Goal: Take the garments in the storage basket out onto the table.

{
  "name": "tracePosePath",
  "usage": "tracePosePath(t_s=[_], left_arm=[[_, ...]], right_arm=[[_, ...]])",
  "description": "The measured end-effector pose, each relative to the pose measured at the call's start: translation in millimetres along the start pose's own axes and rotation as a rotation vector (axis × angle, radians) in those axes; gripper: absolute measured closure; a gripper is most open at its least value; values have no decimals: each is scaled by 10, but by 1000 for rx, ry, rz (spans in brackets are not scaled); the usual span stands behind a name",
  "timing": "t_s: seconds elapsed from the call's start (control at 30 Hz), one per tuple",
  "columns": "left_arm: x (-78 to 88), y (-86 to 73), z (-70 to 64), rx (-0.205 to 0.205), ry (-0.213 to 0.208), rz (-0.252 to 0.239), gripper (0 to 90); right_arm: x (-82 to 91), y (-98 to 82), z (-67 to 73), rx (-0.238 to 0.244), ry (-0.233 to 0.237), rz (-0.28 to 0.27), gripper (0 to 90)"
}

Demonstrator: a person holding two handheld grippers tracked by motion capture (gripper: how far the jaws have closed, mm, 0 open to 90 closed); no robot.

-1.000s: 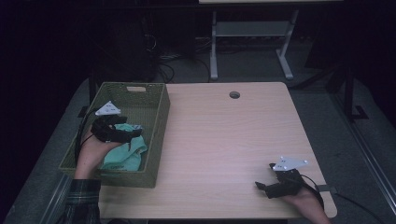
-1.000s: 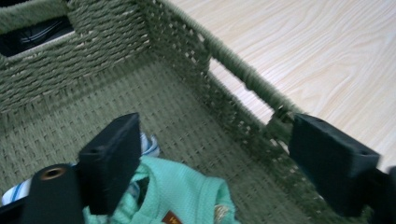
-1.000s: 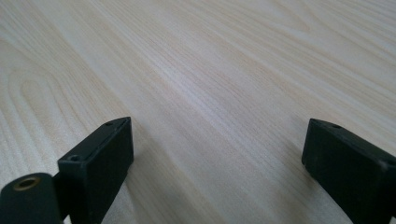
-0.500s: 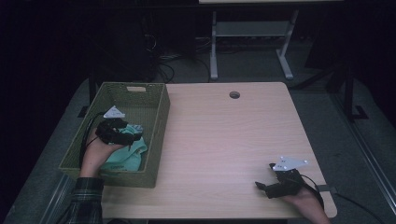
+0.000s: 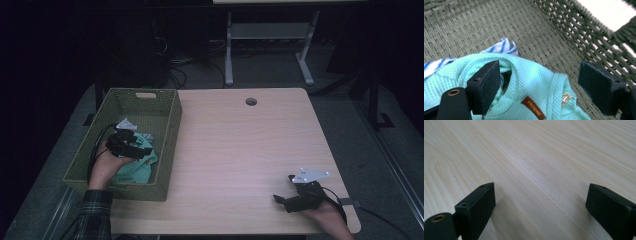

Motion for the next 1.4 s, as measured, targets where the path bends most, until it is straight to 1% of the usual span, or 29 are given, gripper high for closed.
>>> tracePosePath(t_s=[0.13,0.23,0.3,0.37,0.4,0.47,0.57,0.6,0.67,0.73,0.8,0.97,1.03,1.07,1.13,1.17,1.23,1.3,1.4], left_arm=[[-54,-21,-7,-2,-11,33,178],[-102,-43,-29,-11,-21,68,178],[-137,-62,-40,-21,-25,101,178],[-174,-71,-64,-18,-32,119,175],[-188,-77,-66,-25,-33,133,169],[-213,-88,-75,-28,-29,152,168],[-236,-100,-91,-39,-35,172,166],[-247,-104,-101,-35,-38,175,163],[-273,-125,-109,-41,-40,205,162],[-295,-142,-121,-55,-44,236,162],[-309,-144,-138,-61,-52,246,162],[-338,-161,-156,-63,-55,271,168],[-345,-174,-149,-71,-40,287,193],[-342,-175,-146,-64,-36,291,212],[-333,-174,-131,-65,-29,295,252],[-332,-174,-128,-57,-24,293,273],[-327,-176,-121,-58,-14,298,313],[-320,-176,-117,-61,3,300,369],[-293,-175,-97,-53,16,309,466]], right_arm=[[0,0,1,-1,0,0,88],[0,0,1,0,0,0,88],[0,0,1,0,-1,1,88],[0,0,1,0,-1,0,88],[0,0,1,0,-1,0,87],[0,0,1,0,-1,1,88],[0,0,1,0,-1,0,88],[0,0,1,0,-1,0,88],[0,0,1,0,-1,0,88],[0,-1,1,-1,-1,1,88],[0,0,0,0,-1,1,88],[-1,0,0,0,-1,0,88],[-1,0,1,0,-1,0,88],[0,0,1,0,-1,0,88],[0,0,1,0,-1,0,88],[0,0,1,-1,-1,1,88],[0,0,0,0,-1,0,88],[0,0,0,-1,-1,0,88],[0,0,0,-1,-1,0,88]])
Point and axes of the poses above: each handheld gripper's, and its own axes: x roughly backward along the jaws, y roughly out of its top, z roughly to its left, the point moved 6 cm from there along -x, roughly forward along the jaws, and after that the axes turned 11 degrees about z, right-handed, at the moved point
